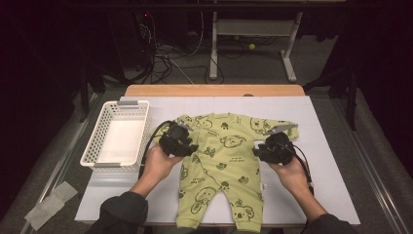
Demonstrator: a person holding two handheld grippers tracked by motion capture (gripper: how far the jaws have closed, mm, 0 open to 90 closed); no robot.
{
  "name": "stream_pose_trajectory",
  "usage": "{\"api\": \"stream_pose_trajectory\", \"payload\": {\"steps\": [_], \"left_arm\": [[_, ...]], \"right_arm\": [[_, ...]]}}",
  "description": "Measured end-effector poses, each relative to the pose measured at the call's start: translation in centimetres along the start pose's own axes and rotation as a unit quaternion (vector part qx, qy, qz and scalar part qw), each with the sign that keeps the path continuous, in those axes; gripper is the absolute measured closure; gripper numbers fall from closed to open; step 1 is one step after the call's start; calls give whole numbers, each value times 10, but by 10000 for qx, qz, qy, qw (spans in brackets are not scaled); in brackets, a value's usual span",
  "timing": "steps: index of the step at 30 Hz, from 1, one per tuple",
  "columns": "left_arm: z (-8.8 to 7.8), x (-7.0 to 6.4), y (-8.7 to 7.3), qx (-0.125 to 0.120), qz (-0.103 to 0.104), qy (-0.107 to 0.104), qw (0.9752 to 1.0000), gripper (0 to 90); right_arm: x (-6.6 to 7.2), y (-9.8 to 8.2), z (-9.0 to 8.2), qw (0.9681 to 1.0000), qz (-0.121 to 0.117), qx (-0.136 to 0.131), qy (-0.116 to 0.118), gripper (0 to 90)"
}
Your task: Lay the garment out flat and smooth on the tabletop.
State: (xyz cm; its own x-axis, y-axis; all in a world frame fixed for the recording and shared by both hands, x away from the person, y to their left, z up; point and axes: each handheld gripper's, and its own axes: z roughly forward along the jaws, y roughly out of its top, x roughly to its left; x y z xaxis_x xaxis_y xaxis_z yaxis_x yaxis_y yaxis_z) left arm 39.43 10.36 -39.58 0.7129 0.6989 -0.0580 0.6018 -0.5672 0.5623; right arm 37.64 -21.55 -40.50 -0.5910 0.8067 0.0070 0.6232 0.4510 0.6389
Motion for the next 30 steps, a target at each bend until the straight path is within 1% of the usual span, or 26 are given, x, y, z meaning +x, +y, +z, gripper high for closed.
{"api": "stream_pose_trajectory", "payload": {"steps": [1, 3, 5, 6, 7, 9, 12, 14, 16, 18, 22, 23, 25, 27, 30], "left_arm": [[9, 9, 13, -53, -121, 49, 9999, 579], [23, 19, 25, -5, -308, 49, 9995, 579], [38, 28, 36, 108, -439, 121, 9989, 579], [38, 28, 36, 108, -439, 121, 9989, 579], [47, 37, 45, 179, -582, 183, 9980, 579], [55, 44, 51, 254, -695, 230, 9970, 578], [65, 52, 57, 438, -784, 329, 9954, 536], [71, 56, 58, 529, -862, 290, 9945, 507], [75, 57, 58, 613, -858, 300, 9940, 479], [77, 58, 59, 730, -861, 298, 9932, 451], [77, 60, 58, 820, -865, 302, 9924, 428], [76, 61, 58, 813, -867, 317, 9924, 427], [73, 62, 59, 726, -887, 356, 9928, 427], [71, 63, 60, 639, -892, 391, 9932, 428], [69, 66, 64, 624, -926, 430, 9928, 429]], "right_arm": [[-3, 6, 3, 10000, 12, 8, -27, 679], [-9, 16, 12, 9999, 116, -29, -82, 681], [-15, 26, 22, 9996, 224, -54, -168, 682], [-15, 26, 22, 9996, 224, -54, -168, 682], [-20, 34, 33, 9992, 337, -44, -200, 681], [-22, 40, 44, 9990, 361, 42, -265, 679], [-27, 47, 63, 9984, 391, 258, -310, 655], [-29, 51, 73, 9978, 462, 314, -345, 638], [-30, 53, 81, 9974, 526, 364, -329, 612], [-29, 55, 89, 9968, 519, 462, -387, 589], [-27, 57, 96, 9964, 446, 562, -452, 577], [-26, 57, 98, 9962, 443, 601, -444, 569], [-26, 56, 101, 9956, 405, 707, -452, 557], [-26, 56, 101, 9957, 460, 680, -433, 558], [-27, 56, 101, 9957, 465, 688, -401, 548]]}}
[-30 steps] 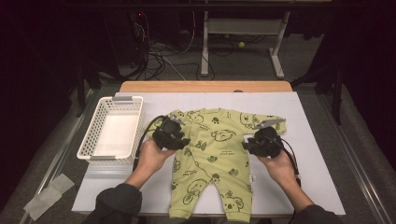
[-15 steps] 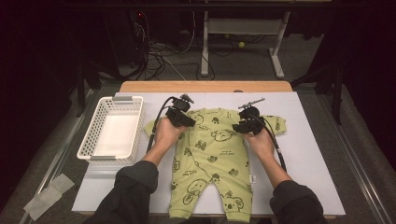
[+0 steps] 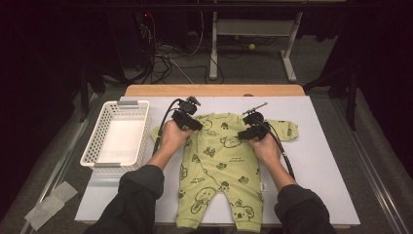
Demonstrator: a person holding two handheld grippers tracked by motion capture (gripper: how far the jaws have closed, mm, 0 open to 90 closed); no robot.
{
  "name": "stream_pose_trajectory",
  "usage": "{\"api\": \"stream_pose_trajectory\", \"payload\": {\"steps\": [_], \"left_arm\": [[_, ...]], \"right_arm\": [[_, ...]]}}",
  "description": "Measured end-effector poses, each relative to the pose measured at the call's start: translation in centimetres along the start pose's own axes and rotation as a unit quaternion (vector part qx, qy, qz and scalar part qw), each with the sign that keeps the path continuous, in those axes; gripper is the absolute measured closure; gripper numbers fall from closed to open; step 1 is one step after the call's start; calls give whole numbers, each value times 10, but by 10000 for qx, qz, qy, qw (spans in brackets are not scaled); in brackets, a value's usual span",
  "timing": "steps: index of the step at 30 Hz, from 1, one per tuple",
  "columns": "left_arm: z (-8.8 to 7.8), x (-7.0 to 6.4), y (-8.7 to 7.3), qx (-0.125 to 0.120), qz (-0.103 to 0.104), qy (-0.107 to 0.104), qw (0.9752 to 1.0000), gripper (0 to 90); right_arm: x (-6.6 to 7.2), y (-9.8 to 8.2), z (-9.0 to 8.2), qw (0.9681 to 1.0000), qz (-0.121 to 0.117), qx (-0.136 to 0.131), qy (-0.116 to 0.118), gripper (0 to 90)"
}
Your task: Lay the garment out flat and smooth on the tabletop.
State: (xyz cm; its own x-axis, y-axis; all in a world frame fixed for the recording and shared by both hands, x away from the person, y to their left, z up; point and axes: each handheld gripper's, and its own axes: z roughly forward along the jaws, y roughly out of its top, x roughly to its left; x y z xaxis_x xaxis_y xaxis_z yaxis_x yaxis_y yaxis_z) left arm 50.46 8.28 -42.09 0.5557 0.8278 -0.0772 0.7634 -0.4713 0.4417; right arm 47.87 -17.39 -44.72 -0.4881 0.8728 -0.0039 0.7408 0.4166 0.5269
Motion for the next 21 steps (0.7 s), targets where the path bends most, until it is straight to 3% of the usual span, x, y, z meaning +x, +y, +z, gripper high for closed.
{"api": "stream_pose_trajectory", "payload": {"steps": [6, 18, 21], "left_arm": [[8, 1, 3, 293, -29, -84, 9995, 428], [2, 9, 4, 201, -82, 74, 9997, 428], [8, 10, 3, 347, -136, -22, 9993, 428]], "right_arm": [[2, 0, 0, 10000, -75, 23, -56, 544], [0, 1, 0, 9999, -94, 50, -81, 603], [1, 1, 0, 9999, -82, 69, -92, 604]]}}
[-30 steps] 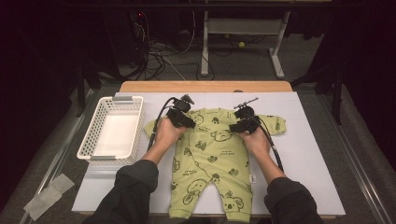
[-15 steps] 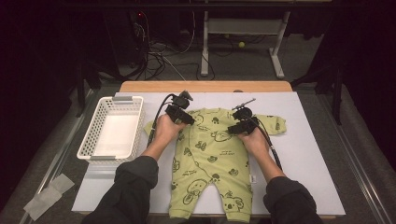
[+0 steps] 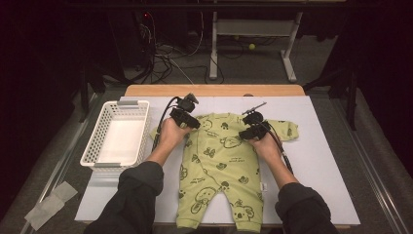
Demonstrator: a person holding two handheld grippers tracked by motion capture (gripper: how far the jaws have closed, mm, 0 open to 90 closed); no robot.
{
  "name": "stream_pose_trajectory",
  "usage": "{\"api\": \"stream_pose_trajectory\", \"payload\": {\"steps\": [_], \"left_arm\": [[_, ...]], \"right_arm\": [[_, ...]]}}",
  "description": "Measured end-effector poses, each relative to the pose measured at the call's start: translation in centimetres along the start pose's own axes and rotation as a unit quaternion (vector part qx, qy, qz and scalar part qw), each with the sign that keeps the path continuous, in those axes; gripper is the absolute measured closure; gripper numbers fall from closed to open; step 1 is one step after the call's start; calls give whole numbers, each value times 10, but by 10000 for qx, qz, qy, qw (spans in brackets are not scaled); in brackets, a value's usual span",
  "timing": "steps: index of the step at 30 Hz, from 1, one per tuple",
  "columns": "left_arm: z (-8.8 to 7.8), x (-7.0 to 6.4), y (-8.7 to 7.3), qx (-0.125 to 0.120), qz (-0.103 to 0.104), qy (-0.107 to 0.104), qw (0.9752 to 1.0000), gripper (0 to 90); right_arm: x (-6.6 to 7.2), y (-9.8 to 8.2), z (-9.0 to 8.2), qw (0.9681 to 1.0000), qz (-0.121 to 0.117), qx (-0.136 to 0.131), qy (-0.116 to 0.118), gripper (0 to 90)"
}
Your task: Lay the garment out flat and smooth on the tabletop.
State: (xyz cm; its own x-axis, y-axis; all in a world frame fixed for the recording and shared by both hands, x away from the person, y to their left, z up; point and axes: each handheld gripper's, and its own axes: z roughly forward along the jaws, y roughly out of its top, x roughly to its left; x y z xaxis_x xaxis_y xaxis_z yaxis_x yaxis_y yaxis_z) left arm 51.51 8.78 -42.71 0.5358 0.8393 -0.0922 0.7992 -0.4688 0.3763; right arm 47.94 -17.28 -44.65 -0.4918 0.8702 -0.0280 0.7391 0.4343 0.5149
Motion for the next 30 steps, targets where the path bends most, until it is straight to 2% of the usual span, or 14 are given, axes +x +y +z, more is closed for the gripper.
{"api": "stream_pose_trajectory", "payload": {"steps": [4, 8, 10, 11, 13, 14, 17, 19, 24, 27, 30], "left_arm": [[13, -2, -1, 285, 8, -177, 9994, 429], [14, -6, 1, 259, 158, -69, 9995, 457], [14, -6, 1, 248, 220, -23, 9994, 573], [14, -6, 1, 250, 241, -75, 9994, 620], [14, -8, 2, 236, 288, -58, 9993, 764], [14, -8, 3, 214, 244, -83, 9994, 784], [14, -6, 3, 153, 202, -140, 9996, 806], [15, -3, 4, -34, 110, -114, 9999, 808], [15, -1, 11, -358, 94, 101, 9993, 808], [20, 1, 15, -303, 89, 106, 9994, 807], [22, 5, 15, -359, -16, -26, 9994, 788]], "right_arm": [[0, 0, 0, 10000, 4, 7, -9, 613], [-2, 0, 0, 10000, 20, 1, -53, 711], [-4, 1, 0, 10000, 26, -9, -74, 772], [-5, 1, 0, 10000, 48, -23, -78, 797], [-6, 1, 0, 9999, 91, -36, -80, 837], [-6, 2, 1, 9999, 105, -26, -85, 848], [-2, 5, 1, 9997, -52, -32, -216, 875], [-1, 8, 1, 9994, -129, -100, -298, 884], [-6, 18, 7, 9992, -63, -159, -357, 886], [-10, 24, 9, 9992, -47, -158, -377, 885], [-13, 24, 13, 9995, 49, -135, -265, 872]]}}
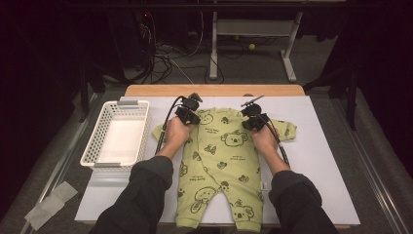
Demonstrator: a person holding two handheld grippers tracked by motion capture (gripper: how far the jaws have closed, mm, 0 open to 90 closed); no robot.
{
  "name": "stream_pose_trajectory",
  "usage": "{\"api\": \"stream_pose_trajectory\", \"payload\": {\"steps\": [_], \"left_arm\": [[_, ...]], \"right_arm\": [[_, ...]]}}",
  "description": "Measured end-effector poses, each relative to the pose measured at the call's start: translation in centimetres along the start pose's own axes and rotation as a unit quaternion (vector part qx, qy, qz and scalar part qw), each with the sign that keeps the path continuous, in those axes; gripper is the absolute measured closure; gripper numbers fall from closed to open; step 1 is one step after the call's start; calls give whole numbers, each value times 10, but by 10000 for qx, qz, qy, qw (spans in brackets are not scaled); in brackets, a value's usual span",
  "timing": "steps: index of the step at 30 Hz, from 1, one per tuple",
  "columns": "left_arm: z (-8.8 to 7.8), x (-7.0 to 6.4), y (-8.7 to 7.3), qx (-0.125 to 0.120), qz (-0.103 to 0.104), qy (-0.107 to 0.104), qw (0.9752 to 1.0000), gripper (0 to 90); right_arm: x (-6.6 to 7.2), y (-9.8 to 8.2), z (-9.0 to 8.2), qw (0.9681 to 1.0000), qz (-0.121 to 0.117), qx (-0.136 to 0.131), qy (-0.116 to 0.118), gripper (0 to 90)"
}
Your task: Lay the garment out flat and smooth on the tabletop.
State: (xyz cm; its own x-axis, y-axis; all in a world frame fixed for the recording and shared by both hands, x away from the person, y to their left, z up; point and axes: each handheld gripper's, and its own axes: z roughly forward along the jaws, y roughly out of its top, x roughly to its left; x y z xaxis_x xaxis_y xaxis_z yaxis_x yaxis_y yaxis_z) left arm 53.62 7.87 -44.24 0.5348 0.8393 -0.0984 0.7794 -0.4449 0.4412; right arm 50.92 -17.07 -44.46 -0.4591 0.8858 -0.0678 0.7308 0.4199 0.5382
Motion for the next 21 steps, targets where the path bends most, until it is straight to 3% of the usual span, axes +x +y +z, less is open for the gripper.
{"api": "stream_pose_trajectory", "payload": {"steps": [5, 7, 14, 18, 21], "left_arm": [[-12, 0, -2, -178, -111, -62, 9998, 601], [-19, -4, -2, -185, -9, 2, 9998, 553], [-40, -19, -11, -239, 322, -49, 9992, 488], [-49, -28, -28, -243, 512, -177, 9982, 473], [-53, -34, -44, -238, 627, -248, 9974, 470]], "right_arm": [[-3, -4, -5, 9996, 68, 2, 265, 786], [-4, -5, -9, 9994, 65, -29, 324, 760], [-11, -8, -28, 9992, 65, -196, 333, 740], [-22, -15, -38, 9992, 103, -222, 304, 741], [-34, -22, -41, 9994, 270, -114, 188, 741]]}}
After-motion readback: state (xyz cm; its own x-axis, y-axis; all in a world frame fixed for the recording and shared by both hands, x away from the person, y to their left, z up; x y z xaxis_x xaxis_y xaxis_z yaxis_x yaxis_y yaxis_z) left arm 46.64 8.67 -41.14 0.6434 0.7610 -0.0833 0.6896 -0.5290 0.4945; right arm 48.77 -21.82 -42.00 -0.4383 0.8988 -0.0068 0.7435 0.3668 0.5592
